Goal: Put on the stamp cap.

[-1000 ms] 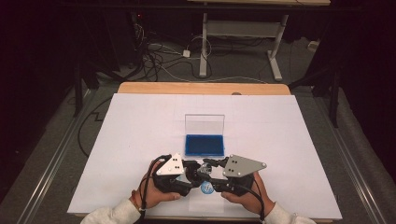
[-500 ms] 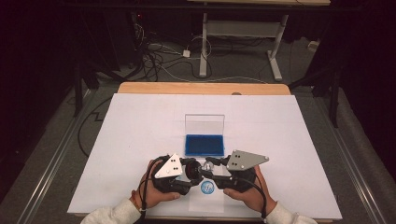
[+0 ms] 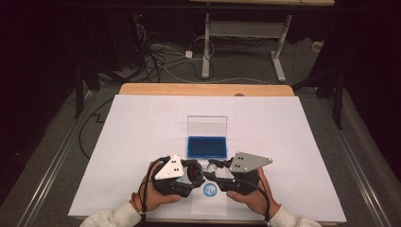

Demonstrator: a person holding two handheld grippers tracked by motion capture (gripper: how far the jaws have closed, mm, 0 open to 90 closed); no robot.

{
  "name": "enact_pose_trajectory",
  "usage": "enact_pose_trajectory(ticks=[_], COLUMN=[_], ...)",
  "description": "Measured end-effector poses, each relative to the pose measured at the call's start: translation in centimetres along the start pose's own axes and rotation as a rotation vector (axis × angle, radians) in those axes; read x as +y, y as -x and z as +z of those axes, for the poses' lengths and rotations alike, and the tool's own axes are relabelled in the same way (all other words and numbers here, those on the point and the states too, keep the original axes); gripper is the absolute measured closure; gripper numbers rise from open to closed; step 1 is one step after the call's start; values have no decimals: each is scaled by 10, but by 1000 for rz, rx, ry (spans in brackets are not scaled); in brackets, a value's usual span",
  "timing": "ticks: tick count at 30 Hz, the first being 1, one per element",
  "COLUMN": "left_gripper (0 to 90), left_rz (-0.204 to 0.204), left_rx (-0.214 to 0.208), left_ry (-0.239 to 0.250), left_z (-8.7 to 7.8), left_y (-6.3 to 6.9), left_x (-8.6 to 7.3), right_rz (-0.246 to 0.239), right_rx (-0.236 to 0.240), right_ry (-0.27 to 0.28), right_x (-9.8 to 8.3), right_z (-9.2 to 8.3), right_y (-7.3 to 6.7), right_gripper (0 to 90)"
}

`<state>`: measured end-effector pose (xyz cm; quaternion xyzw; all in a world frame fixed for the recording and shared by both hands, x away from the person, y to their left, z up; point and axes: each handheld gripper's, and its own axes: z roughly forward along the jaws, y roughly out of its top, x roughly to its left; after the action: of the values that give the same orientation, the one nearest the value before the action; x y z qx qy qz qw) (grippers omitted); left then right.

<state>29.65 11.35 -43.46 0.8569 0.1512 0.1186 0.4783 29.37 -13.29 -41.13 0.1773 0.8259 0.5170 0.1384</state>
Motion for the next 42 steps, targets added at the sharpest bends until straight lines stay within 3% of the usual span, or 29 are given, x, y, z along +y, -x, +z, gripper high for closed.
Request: enact_pose_trajectory(ticks=[13,21,28,37,42], left_gripper=[335,322,193,156,155], left_rz=[-24,-1,40,55,37], left_rx=[-28,-22,-22,-11,24], left_ry=[7,3,-75,-139,-138], left_z=[6,9,22,28,24], left_y=[-4,-4,2,0,-5], left_x=[-2,-2,-2,-7,-12], right_rz=[-22,-31,-25,-7,-10], right_rx=[-42,-63,-60,-57,-66], right_ry=[-10,-16,-25,-20,-9], right_x=[3,5,5,5,8], right_z=[1,1,1,-1,-6], right_y=[-4,-5,-5,-3,-1], right_gripper=[575,574,575,575,575])
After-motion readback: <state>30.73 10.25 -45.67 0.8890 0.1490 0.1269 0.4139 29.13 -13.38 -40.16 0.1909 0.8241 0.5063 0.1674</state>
